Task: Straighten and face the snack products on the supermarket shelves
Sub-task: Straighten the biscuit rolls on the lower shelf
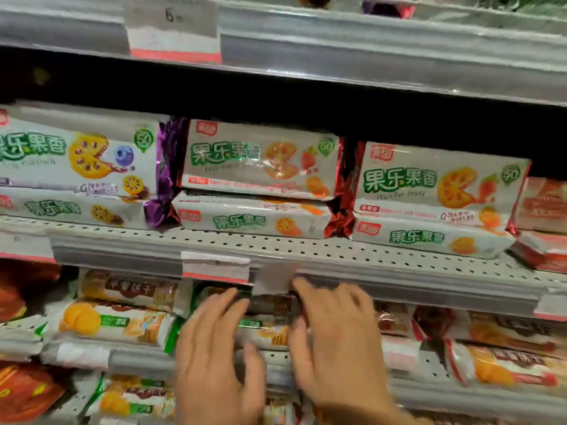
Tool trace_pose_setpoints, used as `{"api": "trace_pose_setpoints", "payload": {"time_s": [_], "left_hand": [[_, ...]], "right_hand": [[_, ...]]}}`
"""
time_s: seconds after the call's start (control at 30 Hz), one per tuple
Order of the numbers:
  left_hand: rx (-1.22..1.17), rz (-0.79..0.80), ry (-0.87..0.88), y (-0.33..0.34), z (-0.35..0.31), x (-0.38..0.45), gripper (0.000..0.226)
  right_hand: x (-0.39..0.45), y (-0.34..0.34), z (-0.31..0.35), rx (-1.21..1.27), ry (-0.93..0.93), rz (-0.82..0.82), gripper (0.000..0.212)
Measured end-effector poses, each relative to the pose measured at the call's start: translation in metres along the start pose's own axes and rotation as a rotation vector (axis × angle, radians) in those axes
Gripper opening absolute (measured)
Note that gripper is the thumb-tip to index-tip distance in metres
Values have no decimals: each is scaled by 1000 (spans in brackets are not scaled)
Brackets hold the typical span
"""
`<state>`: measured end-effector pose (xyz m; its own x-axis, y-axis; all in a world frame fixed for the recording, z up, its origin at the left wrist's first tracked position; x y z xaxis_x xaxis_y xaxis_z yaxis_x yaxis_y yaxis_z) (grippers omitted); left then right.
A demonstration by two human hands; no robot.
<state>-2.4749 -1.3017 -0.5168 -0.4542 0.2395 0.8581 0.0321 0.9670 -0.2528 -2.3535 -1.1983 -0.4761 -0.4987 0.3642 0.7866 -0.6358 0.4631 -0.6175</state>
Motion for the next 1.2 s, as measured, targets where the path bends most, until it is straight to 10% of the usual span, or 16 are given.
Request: {"api": "trace_pose_setpoints", "payload": {"time_s": [0.1,0.33,0.63,1.2], "left_hand": [[97,-41,121,-1,-14,48,54],[320,122,211,28,12,75,53],[264,39,160,38,13,71,48],[186,761,-28,-21,-3,162,79]], "right_hand": [[-46,32,-12,-32,-18,119,65],[8,-34,-23,239,-10,-324,34],[21,9,-59,20,75,-300,52],[77,-82,-61,223,121,600,59]]}}
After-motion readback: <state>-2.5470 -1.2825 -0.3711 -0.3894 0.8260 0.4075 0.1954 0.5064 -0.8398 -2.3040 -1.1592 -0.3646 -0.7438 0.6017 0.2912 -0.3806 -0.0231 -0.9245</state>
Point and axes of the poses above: each hand's wrist, its own x-axis towards the middle knuckle, its own y-axis out of the palm, z = x × y, the point moved 3 cm from there along x, towards the middle knuckle, and after that the axes turned 7 degrees about -z, right-handed, at the moved point
